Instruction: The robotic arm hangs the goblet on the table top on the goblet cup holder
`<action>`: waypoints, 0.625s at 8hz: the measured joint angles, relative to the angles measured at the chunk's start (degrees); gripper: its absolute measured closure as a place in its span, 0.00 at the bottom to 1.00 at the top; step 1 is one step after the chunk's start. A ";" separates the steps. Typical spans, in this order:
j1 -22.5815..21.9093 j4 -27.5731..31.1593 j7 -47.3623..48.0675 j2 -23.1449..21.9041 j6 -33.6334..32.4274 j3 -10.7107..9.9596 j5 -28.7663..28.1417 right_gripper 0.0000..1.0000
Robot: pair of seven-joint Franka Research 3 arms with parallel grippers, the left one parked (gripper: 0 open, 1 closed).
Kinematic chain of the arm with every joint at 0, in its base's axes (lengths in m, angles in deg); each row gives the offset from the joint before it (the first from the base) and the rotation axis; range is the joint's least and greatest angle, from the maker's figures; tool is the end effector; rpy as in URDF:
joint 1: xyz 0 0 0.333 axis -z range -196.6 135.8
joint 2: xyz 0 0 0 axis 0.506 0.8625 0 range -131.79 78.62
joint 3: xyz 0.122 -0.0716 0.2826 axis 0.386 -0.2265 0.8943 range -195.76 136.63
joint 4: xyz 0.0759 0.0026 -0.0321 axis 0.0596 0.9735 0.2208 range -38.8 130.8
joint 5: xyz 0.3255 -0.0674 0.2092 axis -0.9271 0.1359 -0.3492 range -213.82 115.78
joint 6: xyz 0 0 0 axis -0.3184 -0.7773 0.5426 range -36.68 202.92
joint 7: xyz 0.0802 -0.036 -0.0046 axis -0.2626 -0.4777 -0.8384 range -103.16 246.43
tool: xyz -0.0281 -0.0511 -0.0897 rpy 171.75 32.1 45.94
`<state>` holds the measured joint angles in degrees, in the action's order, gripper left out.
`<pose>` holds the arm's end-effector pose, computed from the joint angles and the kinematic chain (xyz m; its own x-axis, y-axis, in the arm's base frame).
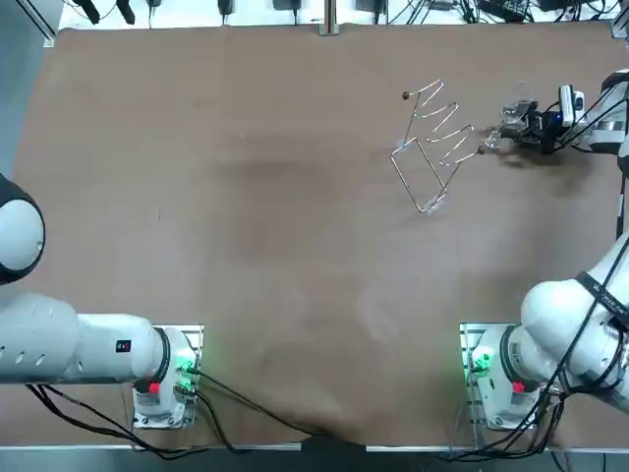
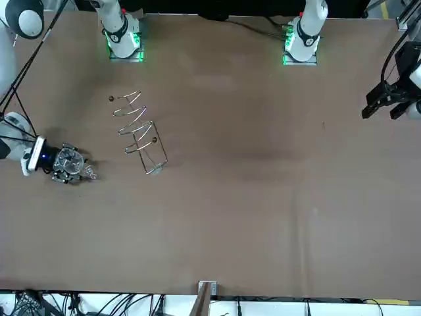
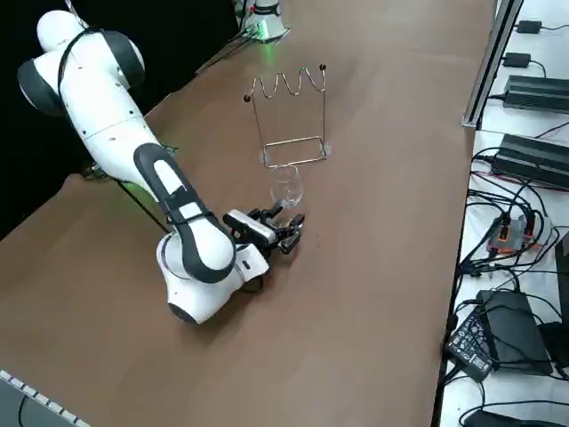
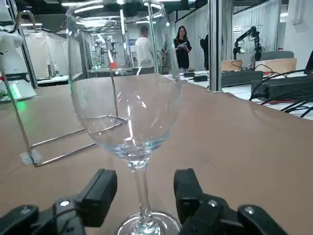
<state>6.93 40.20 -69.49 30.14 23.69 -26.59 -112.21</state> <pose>0.5663 -0.2694 0.0942 0.1022 0.1568 0.9823 0.9751 -0.2110 -0.0677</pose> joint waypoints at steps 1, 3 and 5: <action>-0.12 -0.79 0.00 0.18 0.00 0.06 -0.01 0.28; -0.46 -1.44 -0.03 0.99 -0.02 0.46 -0.01 0.31; -0.98 -1.47 -0.21 1.89 -0.02 0.66 -0.01 0.31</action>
<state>5.95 38.74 -69.70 32.03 23.67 -25.93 -112.22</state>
